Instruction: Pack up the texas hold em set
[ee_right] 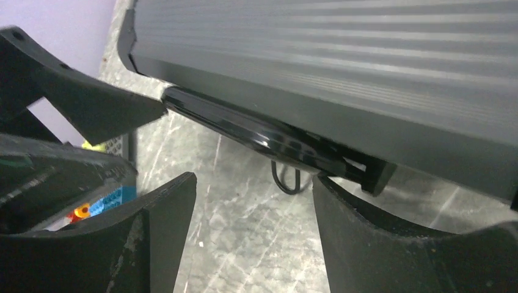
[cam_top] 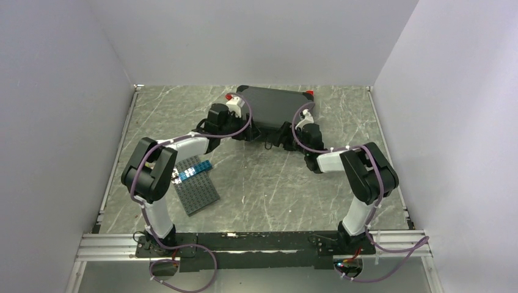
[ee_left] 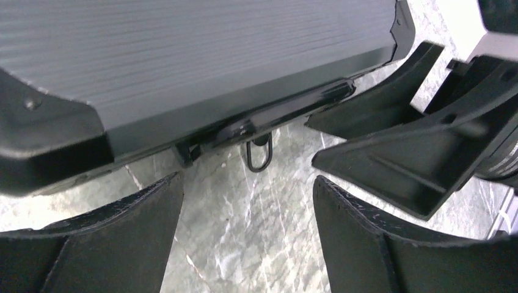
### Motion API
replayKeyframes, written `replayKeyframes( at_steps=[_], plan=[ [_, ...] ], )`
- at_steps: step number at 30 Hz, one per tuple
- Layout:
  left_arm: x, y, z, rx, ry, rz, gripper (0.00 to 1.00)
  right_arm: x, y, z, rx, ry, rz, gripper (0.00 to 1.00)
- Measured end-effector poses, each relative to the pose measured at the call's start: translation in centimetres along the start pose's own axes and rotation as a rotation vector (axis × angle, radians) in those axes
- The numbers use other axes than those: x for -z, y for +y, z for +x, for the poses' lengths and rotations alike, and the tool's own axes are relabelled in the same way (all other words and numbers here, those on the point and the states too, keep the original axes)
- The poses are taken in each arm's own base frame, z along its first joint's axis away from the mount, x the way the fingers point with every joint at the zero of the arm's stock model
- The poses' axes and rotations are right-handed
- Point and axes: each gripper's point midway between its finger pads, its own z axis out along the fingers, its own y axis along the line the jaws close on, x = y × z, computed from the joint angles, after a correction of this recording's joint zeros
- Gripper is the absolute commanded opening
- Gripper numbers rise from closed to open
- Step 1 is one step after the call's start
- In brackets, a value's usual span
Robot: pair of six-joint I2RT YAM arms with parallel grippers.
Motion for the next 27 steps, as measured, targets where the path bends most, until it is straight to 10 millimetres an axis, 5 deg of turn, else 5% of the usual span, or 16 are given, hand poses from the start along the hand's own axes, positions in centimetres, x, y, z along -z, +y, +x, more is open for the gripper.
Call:
replayKeyframes(
  at_steps=[6,27],
  plan=[
    [-1.7,0.0,-0.6,-0.003,-0.002,0.023,0.7,-0.7,-1.9,1.8,-0.014,0.009,0.035,0.72],
    [-2.4,0.8,-0.5,-0.006,-0.006,-0.003,0.67,-3.2,-1.1,4.2,-0.013,-0.022,-0.031,0.7]
  ],
)
